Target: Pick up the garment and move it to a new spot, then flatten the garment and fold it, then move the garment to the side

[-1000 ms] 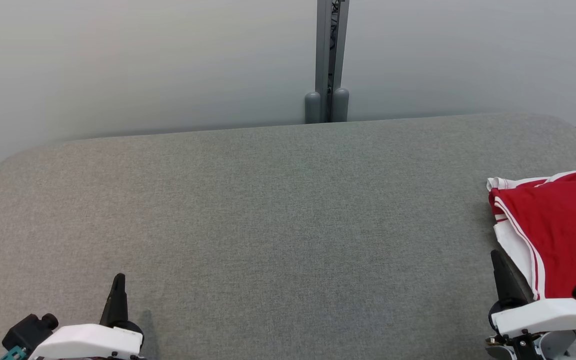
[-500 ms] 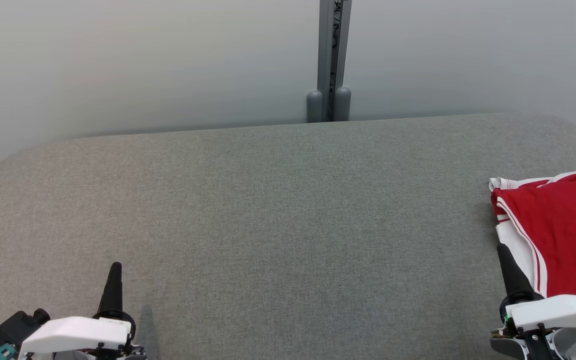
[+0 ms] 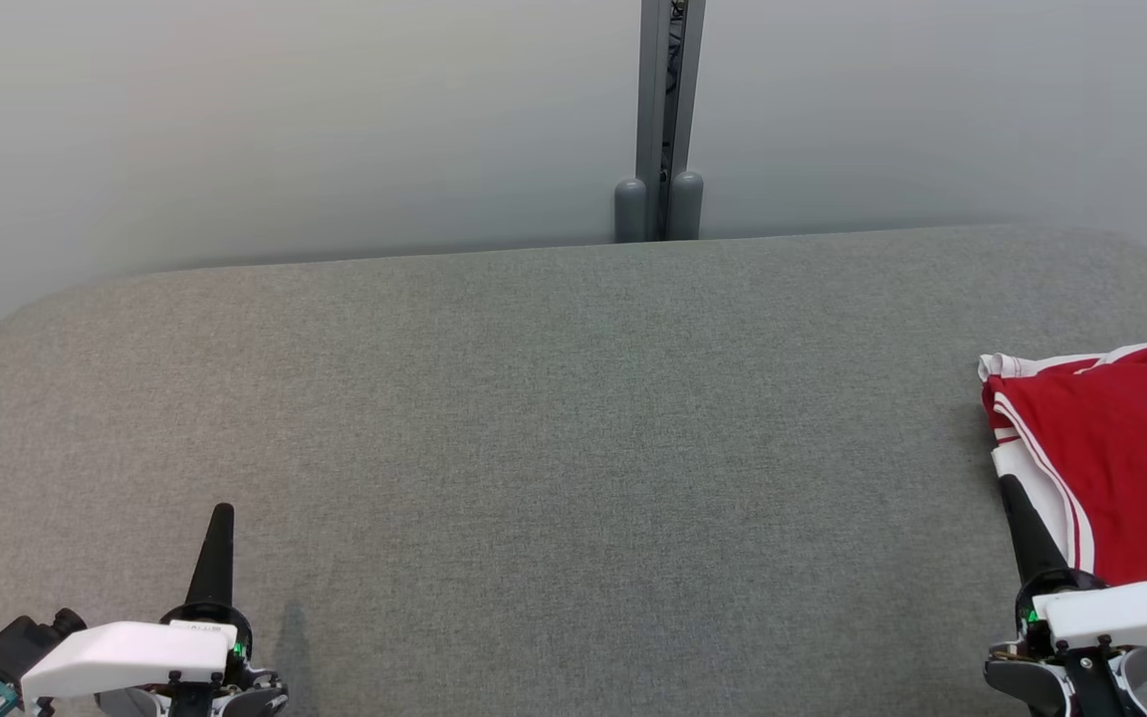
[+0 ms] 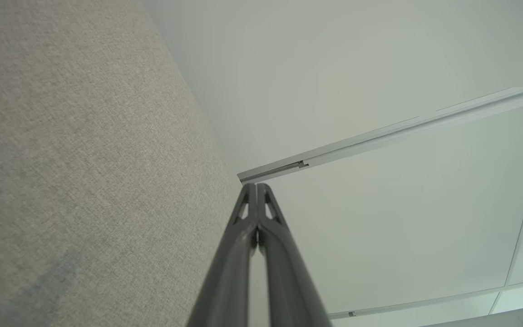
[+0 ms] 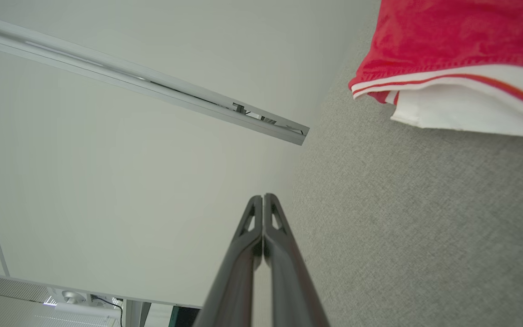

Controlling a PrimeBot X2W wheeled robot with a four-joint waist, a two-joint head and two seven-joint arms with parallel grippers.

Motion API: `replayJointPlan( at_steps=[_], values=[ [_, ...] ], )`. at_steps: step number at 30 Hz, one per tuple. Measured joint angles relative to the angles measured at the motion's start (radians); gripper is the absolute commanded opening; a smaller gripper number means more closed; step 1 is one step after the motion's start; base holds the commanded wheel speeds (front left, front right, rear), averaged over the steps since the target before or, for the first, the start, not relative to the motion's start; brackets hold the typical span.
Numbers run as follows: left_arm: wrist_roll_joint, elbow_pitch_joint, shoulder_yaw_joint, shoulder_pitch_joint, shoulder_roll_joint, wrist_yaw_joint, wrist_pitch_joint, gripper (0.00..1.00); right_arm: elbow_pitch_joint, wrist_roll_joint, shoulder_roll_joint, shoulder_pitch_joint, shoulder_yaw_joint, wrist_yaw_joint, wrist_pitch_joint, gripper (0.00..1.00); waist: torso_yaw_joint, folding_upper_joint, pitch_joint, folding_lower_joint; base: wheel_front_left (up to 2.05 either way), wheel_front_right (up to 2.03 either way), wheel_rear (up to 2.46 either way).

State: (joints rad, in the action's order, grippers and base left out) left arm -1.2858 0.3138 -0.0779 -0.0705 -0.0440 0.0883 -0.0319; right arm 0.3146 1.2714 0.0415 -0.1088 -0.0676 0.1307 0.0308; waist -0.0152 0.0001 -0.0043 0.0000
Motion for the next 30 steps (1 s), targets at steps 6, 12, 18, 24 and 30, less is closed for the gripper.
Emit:
replayJointPlan(
  at_steps=[6, 12, 18, 24, 30],
  values=[
    [-0.048, -0.011, -0.005, -0.003, -0.001, 0.007, -0.012, 0.00, -0.010, 0.054, 0.000, 0.000, -0.009, 0.000, 0.012, 0.00, 0.002, 0.0000, 0.001, 0.0000, 0.00, 0.00, 0.00],
    [-0.099, -0.021, -0.010, -0.011, -0.001, 0.013, -0.026, 0.00, -0.020, 0.106, 0.001, 0.000, -0.016, 0.000, 0.023, 0.00, 0.004, -0.0001, 0.002, 0.0000, 0.00, 0.00, 0.00],
    [-0.147, -0.030, -0.016, -0.015, -0.001, 0.017, -0.039, 0.00, -0.032, 0.156, 0.002, 0.000, -0.022, 0.000, 0.036, 0.00, 0.006, 0.0000, 0.003, 0.0000, 0.00, 0.00, 0.00],
    [-0.194, -0.040, -0.021, -0.019, -0.002, 0.025, -0.049, 0.00, -0.041, 0.201, 0.002, 0.000, -0.027, 0.000, 0.049, 0.00, 0.008, 0.0000, 0.004, 0.0001, 0.00, 0.00, 0.00],
    [-0.233, -0.049, -0.025, -0.021, -0.002, 0.030, -0.060, 0.00, -0.049, 0.245, 0.003, 0.000, -0.033, 0.000, 0.061, 0.00, 0.011, 0.0000, 0.005, 0.0000, 0.00, 0.00, 0.00]
  ],
)
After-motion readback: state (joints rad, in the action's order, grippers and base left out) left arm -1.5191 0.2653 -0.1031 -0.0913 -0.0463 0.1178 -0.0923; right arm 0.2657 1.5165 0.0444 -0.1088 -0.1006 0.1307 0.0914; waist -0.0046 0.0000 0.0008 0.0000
